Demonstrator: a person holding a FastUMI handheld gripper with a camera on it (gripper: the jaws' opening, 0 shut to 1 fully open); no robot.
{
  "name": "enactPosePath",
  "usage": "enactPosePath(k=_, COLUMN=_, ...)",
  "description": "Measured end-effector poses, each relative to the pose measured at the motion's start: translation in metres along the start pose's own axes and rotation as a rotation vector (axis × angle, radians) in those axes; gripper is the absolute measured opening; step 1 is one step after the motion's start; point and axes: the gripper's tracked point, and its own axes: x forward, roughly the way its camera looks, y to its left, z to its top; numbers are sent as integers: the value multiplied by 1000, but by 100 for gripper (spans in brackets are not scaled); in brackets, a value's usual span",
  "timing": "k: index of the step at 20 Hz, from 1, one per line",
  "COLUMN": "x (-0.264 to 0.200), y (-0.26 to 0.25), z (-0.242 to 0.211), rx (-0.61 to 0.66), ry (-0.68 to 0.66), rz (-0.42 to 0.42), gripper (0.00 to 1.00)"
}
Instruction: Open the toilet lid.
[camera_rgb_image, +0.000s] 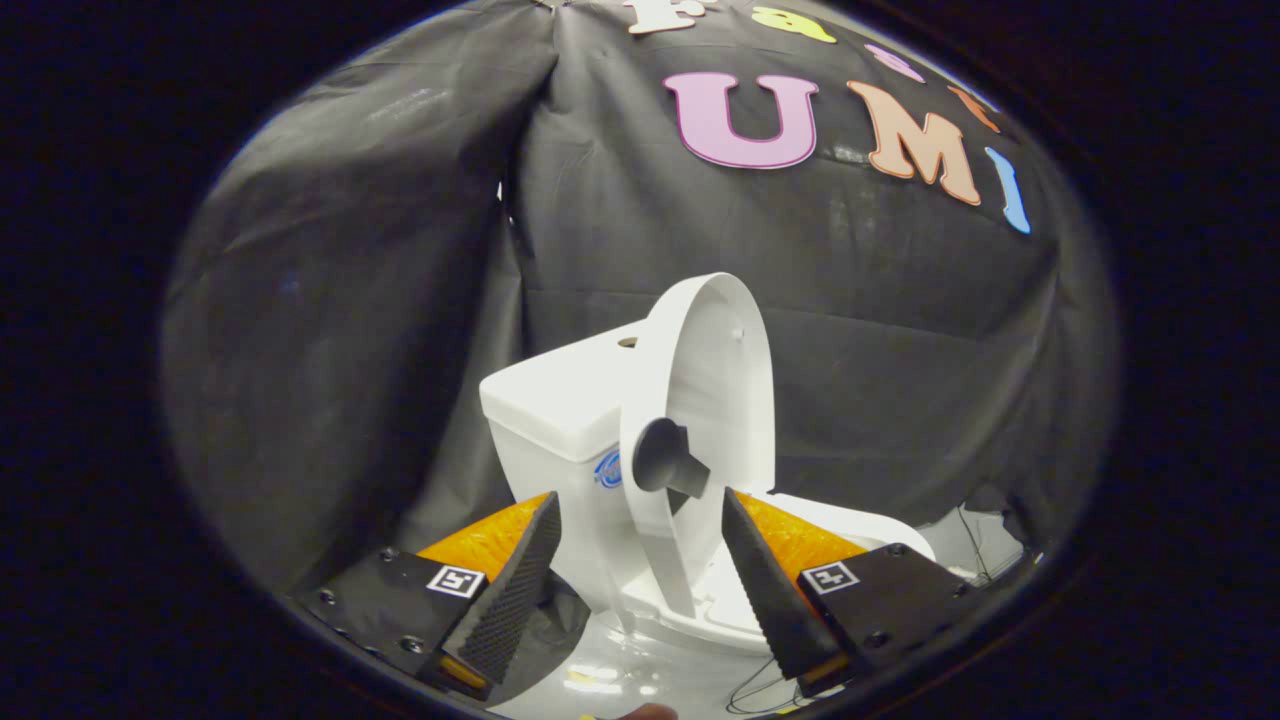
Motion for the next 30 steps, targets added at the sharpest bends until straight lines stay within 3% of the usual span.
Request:
enactPosePath(k=22, x=-94, y=-164, z=12, rx=249, ry=-243, rz=-105, gripper=99)
enactPosePath(k=30, x=-117, y=-229, z=-16, rx=159, ry=-220, rz=-135, gripper=99)
